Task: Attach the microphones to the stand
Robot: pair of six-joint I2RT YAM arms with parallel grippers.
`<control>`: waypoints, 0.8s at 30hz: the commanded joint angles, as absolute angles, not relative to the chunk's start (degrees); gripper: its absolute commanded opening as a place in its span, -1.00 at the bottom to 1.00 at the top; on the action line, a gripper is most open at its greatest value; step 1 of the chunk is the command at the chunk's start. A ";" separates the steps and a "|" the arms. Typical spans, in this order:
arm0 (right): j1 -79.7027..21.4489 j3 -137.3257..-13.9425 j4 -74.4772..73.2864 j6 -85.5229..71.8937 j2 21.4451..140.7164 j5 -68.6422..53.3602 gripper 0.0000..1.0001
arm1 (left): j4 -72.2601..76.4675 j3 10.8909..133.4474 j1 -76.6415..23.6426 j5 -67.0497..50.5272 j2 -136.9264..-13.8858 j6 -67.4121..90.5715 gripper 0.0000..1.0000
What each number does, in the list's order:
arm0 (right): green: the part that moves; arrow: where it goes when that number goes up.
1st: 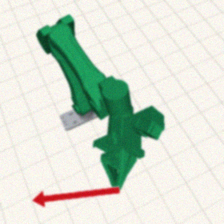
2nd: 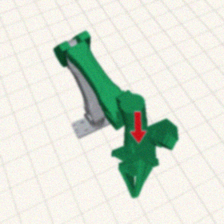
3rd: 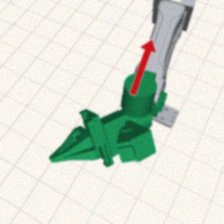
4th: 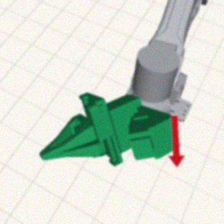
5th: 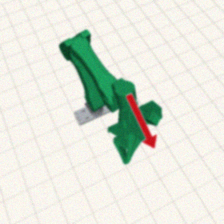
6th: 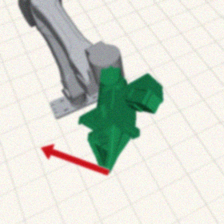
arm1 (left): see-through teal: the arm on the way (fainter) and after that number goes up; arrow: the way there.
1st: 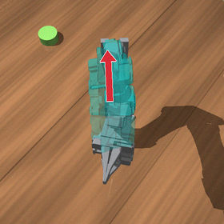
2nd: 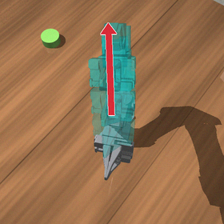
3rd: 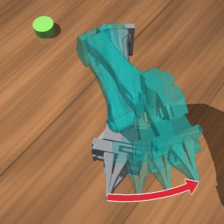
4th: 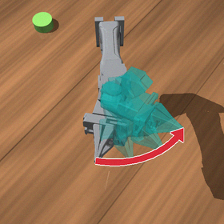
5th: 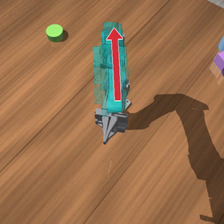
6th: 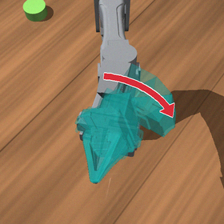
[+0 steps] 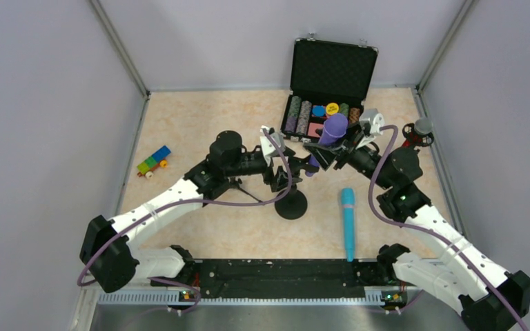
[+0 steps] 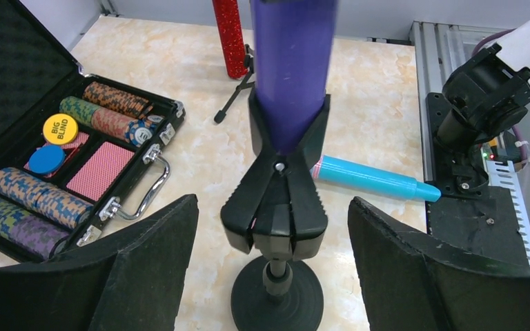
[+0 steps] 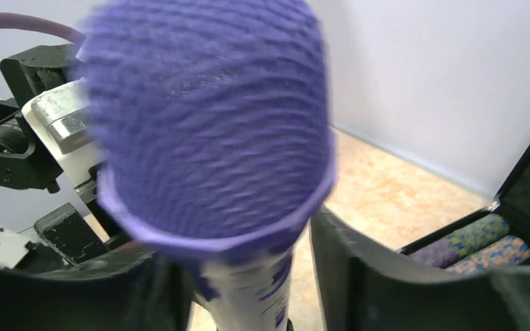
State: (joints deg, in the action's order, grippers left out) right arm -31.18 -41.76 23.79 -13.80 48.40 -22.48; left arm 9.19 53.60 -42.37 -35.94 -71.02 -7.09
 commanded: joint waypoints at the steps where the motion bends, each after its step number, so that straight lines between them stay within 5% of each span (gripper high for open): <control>1: -32.40 -43.33 21.37 -14.76 48.20 -21.72 0.24 | 13.08 52.69 -42.45 -34.89 -69.64 -5.86 0.69; 11: -32.35 -42.10 22.28 -16.41 47.11 -20.08 0.84 | 17.28 49.00 -41.95 -31.91 -66.03 -2.76 0.74; 24: -32.39 -40.64 15.67 -16.95 44.10 -16.64 0.98 | 20.08 51.34 -41.22 -32.96 -61.00 -0.25 0.78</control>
